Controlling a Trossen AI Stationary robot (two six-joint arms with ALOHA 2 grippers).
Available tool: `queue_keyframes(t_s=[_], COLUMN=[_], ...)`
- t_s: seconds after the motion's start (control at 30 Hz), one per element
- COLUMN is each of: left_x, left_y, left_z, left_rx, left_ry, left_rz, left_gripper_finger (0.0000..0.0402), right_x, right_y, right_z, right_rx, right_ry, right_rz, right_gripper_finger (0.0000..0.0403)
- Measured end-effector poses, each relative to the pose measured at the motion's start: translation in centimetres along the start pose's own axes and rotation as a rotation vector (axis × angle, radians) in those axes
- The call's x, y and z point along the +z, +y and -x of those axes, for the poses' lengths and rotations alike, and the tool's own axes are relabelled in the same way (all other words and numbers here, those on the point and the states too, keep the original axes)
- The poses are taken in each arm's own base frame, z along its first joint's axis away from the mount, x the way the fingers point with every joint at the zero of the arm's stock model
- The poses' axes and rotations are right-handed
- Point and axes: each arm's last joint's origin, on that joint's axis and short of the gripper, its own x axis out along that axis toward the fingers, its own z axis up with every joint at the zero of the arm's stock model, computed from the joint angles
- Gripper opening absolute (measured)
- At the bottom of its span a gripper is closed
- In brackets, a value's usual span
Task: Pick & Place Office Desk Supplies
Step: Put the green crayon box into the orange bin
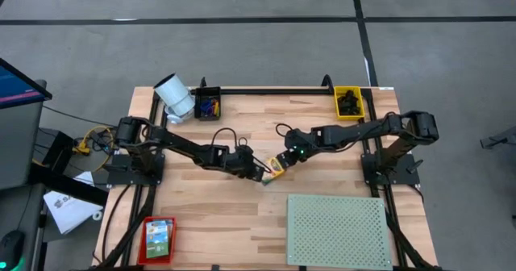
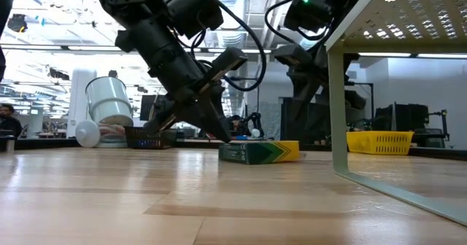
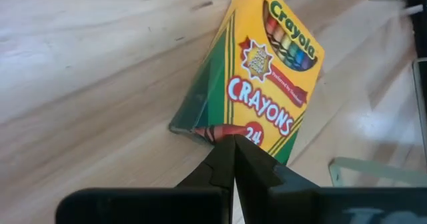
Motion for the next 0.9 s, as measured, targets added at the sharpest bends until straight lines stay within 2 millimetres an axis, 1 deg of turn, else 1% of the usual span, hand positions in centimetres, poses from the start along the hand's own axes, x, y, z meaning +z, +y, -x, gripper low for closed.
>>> queue_keyframes(t_s=[0.33,0.47,0.53,0.67,0.8,0.9], left_x=[-0.1,-0.1,-0.1,-0.2,-0.2,-0.2], left_y=[0.2,0.2,0.3,0.4,0.4,0.4], left_z=[0.1,0.1,0.1,0.1,0.1,0.1], left_rx=[0.028,0.031,0.033,0.044,0.048,0.051], left_ry=[0.012,0.013,0.014,0.018,0.020,0.021], left_rz=[-0.004,-0.004,-0.005,-0.005,-0.004,-0.002], left_gripper_finger=[0.0000,0.0000,0.0000,0.0000,0.0000,0.0000], right_x=[-0.7,-1.0,-1.1,-1.7,-1.9,-1.8], right_y=[0.6,0.4,0.8,1.0,1.1,1.2], right_z=[0.0,-1.3,-2.3,-3.6,-4.0,-4.0], right_rx=[0.026,-0.002,0.034,0.033,0.034,0.044], right_ry=[0.023,0.054,0.077,0.095,0.101,0.095], right_rz=[0.005,0.003,0.007,0.015,0.020,0.019], right_gripper_finger=[0.0163,0.0163,0.0163,0.0163,0.0160,0.0150])
